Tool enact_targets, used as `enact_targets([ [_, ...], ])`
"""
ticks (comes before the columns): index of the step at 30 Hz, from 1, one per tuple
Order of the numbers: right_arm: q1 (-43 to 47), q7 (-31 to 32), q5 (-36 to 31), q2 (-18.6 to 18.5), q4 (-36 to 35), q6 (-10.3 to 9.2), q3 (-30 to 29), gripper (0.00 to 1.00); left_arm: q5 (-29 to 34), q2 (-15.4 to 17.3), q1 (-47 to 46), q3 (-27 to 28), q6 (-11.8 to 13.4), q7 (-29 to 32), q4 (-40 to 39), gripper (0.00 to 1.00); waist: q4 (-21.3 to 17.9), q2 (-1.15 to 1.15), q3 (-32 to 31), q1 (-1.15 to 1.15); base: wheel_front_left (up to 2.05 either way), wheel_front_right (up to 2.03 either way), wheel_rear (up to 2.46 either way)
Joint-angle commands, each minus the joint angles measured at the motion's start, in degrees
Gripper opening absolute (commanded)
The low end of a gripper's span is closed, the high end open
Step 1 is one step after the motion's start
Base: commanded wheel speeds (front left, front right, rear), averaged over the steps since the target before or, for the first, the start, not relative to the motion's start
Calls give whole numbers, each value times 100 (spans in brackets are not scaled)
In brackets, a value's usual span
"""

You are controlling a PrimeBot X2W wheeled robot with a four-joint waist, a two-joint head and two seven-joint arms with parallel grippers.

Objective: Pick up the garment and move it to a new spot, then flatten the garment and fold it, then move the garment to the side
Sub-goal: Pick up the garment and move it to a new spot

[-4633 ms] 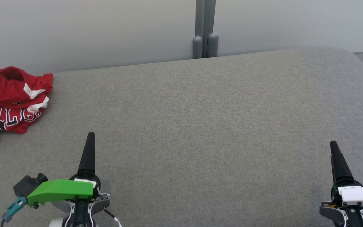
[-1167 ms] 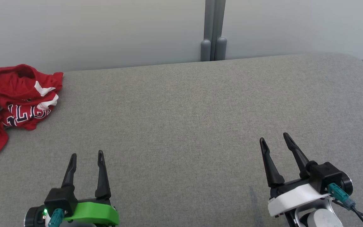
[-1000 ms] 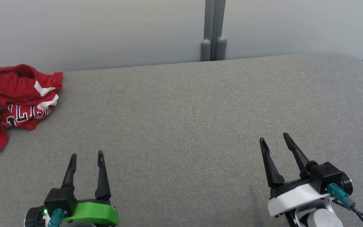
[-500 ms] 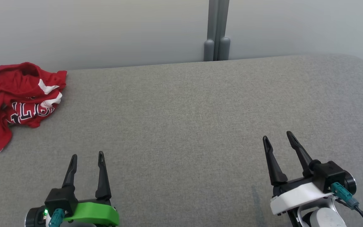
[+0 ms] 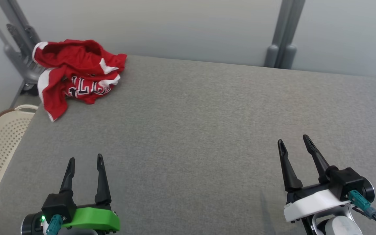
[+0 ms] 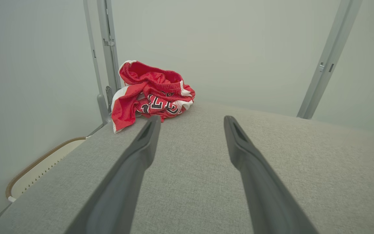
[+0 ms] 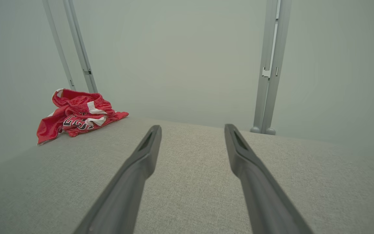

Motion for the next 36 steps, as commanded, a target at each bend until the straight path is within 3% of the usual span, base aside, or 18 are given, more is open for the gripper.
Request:
enact_targets([
  [1,45,-21,-39,-25,-8,2,-11,100,-1,22,-13,35,12,-17,-23,100,852,0,34,0,0,0,0],
  [4,42,-21,-56,-25,29,2,23,100,-49,20,67,52,17,-17,-18,100,1301,0,48,0,0,0,0],
  [9,1,-20,-78,-25,43,2,26,100,-87,19,98,48,22,-17,-39,100,1630,0,106,0,0,0,0],
  [23,-107,-21,-205,-27,29,1,36,100,-181,19,76,-9,131,-16,-148,100,1600,0,306,0,0,0,0],
  [30,-199,-20,-294,-26,-54,1,-31,100,65,48,-594,-20,-158,-17,-136,100,1413,0,548,0,0,0,0],
  [36,-373,-21,-479,-26,-132,1,-36,100,284,303,-2052,-35,-545,-10,209,100,1190,0,975,0,0,0,0],
])
